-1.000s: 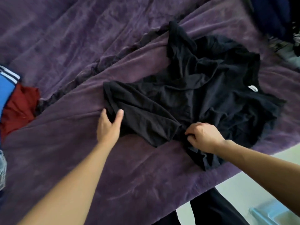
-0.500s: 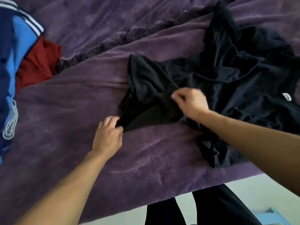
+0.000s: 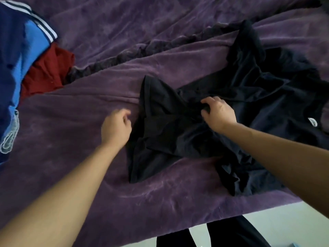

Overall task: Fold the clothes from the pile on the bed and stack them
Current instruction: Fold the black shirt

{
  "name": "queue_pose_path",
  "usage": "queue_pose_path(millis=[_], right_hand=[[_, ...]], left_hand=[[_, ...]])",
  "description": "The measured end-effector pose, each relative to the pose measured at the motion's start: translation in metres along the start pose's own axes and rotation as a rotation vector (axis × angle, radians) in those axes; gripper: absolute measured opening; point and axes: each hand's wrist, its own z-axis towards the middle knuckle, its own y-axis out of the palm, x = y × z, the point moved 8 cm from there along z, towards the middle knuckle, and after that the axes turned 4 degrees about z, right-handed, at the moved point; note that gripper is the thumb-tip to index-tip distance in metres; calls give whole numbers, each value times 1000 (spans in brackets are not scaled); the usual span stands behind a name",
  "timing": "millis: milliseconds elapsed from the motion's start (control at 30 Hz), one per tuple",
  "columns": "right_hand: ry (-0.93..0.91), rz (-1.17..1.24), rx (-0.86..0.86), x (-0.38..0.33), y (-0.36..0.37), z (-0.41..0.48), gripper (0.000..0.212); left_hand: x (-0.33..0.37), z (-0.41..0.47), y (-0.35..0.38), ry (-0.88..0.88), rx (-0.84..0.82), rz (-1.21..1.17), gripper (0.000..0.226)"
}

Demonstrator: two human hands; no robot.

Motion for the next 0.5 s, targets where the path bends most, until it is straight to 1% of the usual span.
queue_pose_path(millis=[67, 133, 167, 200, 233, 267, 300, 367, 400, 433, 500], right_hand=[[50, -68, -71, 24, 16, -14, 52], [40, -120, -142, 39, 28, -28, 59], [27, -133, -174, 45, 32, -34, 59], [17, -132, -201, 50, 33, -37, 58], [10, -115, -214, 53, 32, -38, 55], [-2, -86, -203, 55, 25, -36, 51], [-19, -56, -158, 55, 13, -30, 46], [-37, 2, 30, 56, -29, -11, 33], [-38, 13, 130, 58, -53, 0, 29], [-41, 14, 214, 61, -75, 12, 26], [-40, 14, 350, 69, -115, 37, 28]], left_hand=[[24, 45, 9, -4, -8, -90, 41], [43, 78, 33, -86, -118, -189, 64], [49, 86, 45, -147, -177, -220, 69], [55, 91, 54, -186, -210, -227, 64], [62, 96, 55, -182, -186, -194, 50], [68, 99, 44, -156, -102, -132, 35], [70, 103, 27, -143, 16, -88, 26], [59, 114, -14, -189, 245, -77, 25], [49, 121, -32, -240, 310, -79, 26], [37, 127, -44, -301, 337, -71, 27], [28, 133, -52, -371, 306, 12, 32]])
